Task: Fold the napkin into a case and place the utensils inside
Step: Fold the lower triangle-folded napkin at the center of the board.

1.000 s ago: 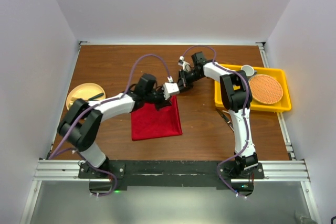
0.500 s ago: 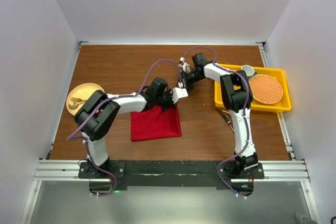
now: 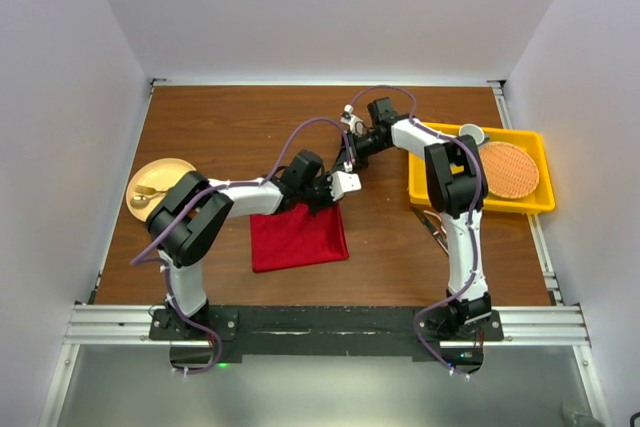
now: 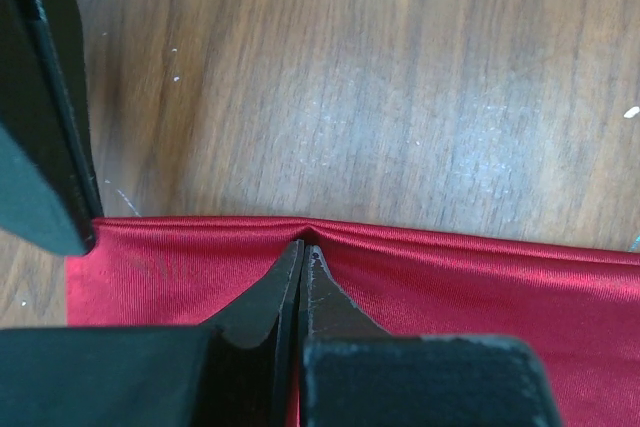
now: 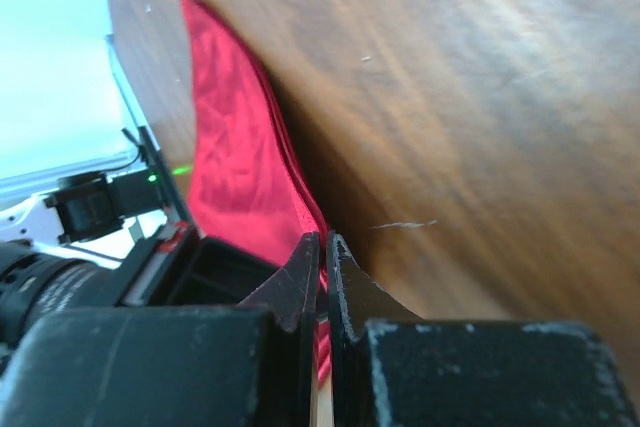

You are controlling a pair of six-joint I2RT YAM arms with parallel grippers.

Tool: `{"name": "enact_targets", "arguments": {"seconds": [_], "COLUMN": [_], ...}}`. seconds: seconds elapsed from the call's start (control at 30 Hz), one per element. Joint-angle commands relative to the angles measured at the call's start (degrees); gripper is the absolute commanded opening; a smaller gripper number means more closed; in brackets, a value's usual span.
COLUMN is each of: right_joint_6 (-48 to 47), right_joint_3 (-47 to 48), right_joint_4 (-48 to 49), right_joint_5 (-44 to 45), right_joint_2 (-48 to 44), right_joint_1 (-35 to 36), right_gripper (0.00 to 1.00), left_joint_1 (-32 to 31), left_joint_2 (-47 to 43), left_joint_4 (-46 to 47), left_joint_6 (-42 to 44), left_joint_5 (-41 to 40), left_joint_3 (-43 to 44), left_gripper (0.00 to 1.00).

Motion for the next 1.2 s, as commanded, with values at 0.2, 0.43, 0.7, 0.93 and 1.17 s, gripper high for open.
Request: {"name": "enact_targets", "arguments": {"seconds": [0.2, 0.43, 0.7, 0.93, 1.17], "right_joint_6": [0.9, -2.2, -5.2, -6.5, -7.8], "right_joint_3": [-3.4, -6.4, -5.3, -3.0, -3.2], "right_joint_4": [-1.3, -3.6, -4.3, -5.1, -6.4], "right_joint_5": [-4.3, -4.1, -0.5, -0.3, -1.2], "right_joint_2": [-6.1, -6.5, -3.0, -2.6, -4.3], "right_joint_1": [0.6, 1.6, 1.5, 1.5, 1.6], "right_gripper": [0.0, 0.0, 0.0, 0.0, 0.0], "left_joint_1": [-0.3, -0.3, -0.3, -0.3, -1.4], "left_joint_2": [1.1, 0.3, -7.4, -16.2, -15.9], "left_joint_4": [-4.2, -4.0, -7.8, -17.0, -22.2], "left_joint_6": [2.2, 2.4, -1.2, 1.2, 1.5], "left_joint_5": [-0.8, -0.8, 1.3, 1.9, 2.0], "left_joint_3": [2.2, 1.8, 4.2, -0.8, -4.1], "left_gripper": [0.0, 0.0, 0.0, 0.0, 0.0]}}
